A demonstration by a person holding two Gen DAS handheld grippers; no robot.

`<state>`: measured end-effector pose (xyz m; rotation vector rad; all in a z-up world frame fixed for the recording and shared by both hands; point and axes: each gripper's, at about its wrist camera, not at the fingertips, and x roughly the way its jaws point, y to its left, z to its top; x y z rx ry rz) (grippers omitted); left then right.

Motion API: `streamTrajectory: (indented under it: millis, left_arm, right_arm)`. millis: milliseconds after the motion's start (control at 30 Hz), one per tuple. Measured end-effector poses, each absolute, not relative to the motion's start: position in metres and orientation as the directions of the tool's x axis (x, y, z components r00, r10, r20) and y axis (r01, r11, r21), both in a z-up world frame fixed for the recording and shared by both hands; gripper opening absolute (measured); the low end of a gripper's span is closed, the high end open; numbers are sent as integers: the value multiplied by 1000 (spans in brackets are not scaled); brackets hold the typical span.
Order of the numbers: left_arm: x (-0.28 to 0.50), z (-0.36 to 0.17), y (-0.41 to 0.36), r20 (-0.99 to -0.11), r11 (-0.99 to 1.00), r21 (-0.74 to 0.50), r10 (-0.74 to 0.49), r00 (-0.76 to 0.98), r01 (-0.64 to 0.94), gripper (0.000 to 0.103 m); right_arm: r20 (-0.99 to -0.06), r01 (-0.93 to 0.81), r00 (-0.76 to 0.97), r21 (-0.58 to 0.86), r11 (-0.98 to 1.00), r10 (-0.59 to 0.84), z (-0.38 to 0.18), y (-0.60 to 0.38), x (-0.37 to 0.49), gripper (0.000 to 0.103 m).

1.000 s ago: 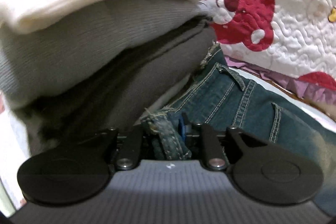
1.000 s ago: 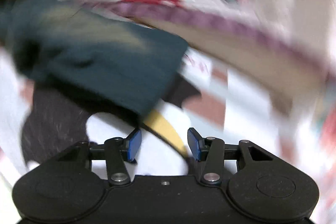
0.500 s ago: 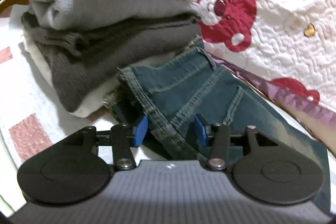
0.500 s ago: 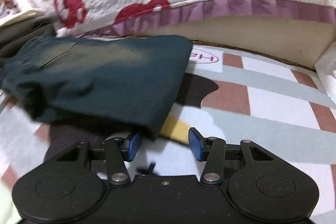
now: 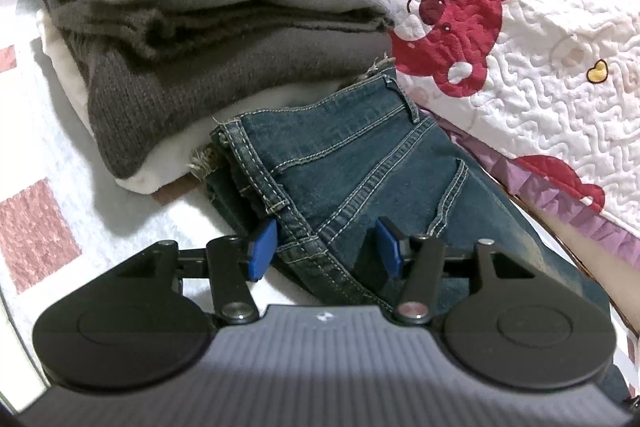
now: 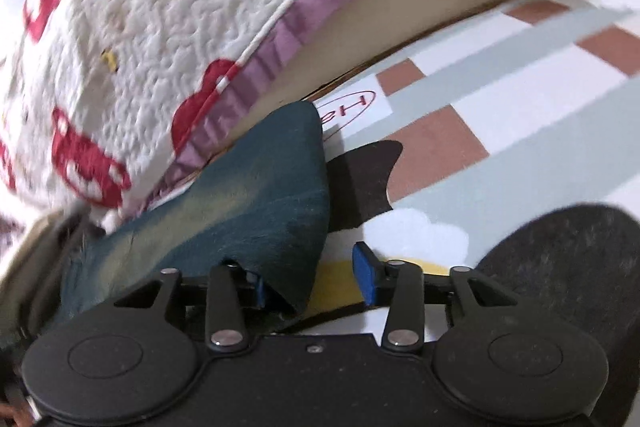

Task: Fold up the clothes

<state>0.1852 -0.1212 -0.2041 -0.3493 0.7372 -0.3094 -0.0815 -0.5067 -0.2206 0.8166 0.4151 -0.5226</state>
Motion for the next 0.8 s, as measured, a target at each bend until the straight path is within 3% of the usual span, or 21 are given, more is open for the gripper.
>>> streamTrajectory:
  millis: [100, 133, 167, 267, 400, 533, 600, 667, 800]
  left_arm:
    - [186, -205, -122, -596, 899, -411, -389, 702, 149, 53]
    - [186, -204, -121, -595, 899, -411, -388, 704, 149, 53]
    - [186, -204, -120, -594, 900, -411, -386, 706, 147, 53]
    - [186, -203, -117, -589, 903, -411, -369, 719, 126, 53]
    - [185, -200, -114, -572, 905, -406, -360, 737, 126, 53]
    - [186, -203, -112, -575, 904, -409, -361, 734, 124, 53]
    - [189, -205, -112, -588, 903, -413, -367, 720, 123, 52]
    - [188, -202, -111, -586, 901, -413, -373, 719, 131, 51]
    - [182, -192, -111, -582, 895, -418, -396, 710, 157, 51]
  right_arm:
    - [-532, 575, 798, 533, 621, -282, -220, -503, -68, 47]
    - [-546, 573, 793, 513, 639, -272, -218, -502, -65, 41]
    - [-570, 572, 783, 501, 650, -249, -215, -502, -63, 26]
    - [-597, 573, 768, 480, 664, -232, -212, -501, -58, 17]
    - [-572, 586, 772, 472, 658, -276, -216, -502, -53, 15]
    - [-545, 596, 778, 486, 639, -312, -220, -505, -48, 24]
    - [-518, 584, 800, 561, 587, -301, -220, -514, -48, 22]
    - [-465, 549, 833, 620, 560, -301, -210, -517, -56, 9]
    - [-321, 444, 896, 644, 623, -307, -162, -504, -71, 8]
